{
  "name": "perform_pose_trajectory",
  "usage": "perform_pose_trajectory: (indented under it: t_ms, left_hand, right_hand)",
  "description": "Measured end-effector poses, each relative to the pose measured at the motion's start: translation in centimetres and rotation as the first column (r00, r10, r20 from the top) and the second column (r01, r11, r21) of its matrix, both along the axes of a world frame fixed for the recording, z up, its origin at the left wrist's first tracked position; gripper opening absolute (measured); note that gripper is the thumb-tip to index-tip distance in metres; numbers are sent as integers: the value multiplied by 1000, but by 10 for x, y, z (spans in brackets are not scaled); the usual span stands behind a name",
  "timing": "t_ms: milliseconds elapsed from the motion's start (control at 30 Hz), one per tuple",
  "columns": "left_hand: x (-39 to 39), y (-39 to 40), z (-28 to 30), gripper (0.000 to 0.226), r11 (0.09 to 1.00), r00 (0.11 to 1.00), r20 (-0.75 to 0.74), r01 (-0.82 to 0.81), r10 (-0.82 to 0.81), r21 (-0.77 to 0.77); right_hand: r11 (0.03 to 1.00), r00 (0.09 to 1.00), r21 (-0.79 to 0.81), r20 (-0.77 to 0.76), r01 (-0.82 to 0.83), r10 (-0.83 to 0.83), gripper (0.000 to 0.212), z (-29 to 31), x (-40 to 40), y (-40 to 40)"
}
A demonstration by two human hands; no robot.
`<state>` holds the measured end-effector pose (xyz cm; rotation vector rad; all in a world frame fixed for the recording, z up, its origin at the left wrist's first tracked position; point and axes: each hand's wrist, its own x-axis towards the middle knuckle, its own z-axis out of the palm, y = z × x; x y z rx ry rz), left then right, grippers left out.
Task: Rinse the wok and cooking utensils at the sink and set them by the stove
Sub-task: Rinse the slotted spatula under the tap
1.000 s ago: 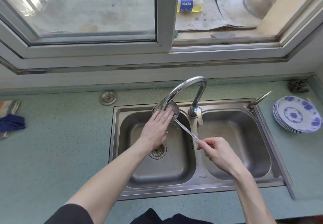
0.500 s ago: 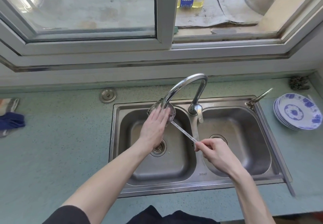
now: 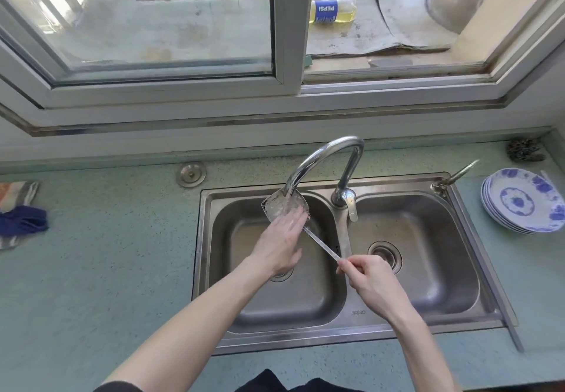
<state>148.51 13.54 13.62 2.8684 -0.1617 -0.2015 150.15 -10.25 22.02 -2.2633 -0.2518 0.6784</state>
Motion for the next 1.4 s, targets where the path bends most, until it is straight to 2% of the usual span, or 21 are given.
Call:
perform_pose_trajectory:
  t_ms: [67, 133, 267, 367, 500, 567, 933, 1067, 1167, 1267, 1400]
  left_hand:
    - [5, 14, 1, 98, 984, 998, 38, 41, -49, 175]
    - [12, 26, 3, 100, 957, 998, 55, 16, -34, 289]
    - [23, 30, 14, 90, 931, 992, 88, -115, 90, 345]
    - [17, 11, 15, 93, 948, 986, 28, -167, 165, 273]
    - [1, -16, 8, 97, 973, 974, -3, -226, 226, -42]
    - [-4, -19, 4, 92, 965, 970, 23, -237, 241, -115]
    - [-25, -32, 19, 90, 970, 976, 185, -67, 112, -233]
    - [-29, -38, 23, 90, 973, 969, 245, 28, 30, -227]
    - [-21, -24, 24, 85, 990, 963, 271, 49, -13, -129]
    - [-9, -5, 27, 86, 997, 974, 221, -43, 57, -68]
    - [2, 32, 29, 87, 989, 984, 155, -104, 87, 107]
  right_hand:
    - [999, 998, 46, -54, 28, -26, 36, 1, -1, -1]
    - [997, 996, 68, -84, 33, -28, 35, 5, -1, -1]
    - [995, 997, 97, -79, 33, -26, 36, 14, -4, 7]
    - [998, 1000, 66, -13, 16, -15, 37, 12, -4, 18]
    - [998, 998, 40, 30, 56, -58, 35, 4, -4, 27]
    - [997, 997, 40, 23, 71, -72, 35, 3, -4, 28]
    - [994, 994, 61, 51, 92, -95, 32, -2, 11, 49]
    - [990, 994, 108, 59, 88, -95, 34, -3, 20, 55]
    - [987, 993, 133, 55, 95, -103, 33, -5, 23, 56]
    - [990, 997, 125, 46, 63, -69, 31, 0, 21, 53]
    - [991, 999, 131, 45, 22, -28, 31, 8, 9, 46]
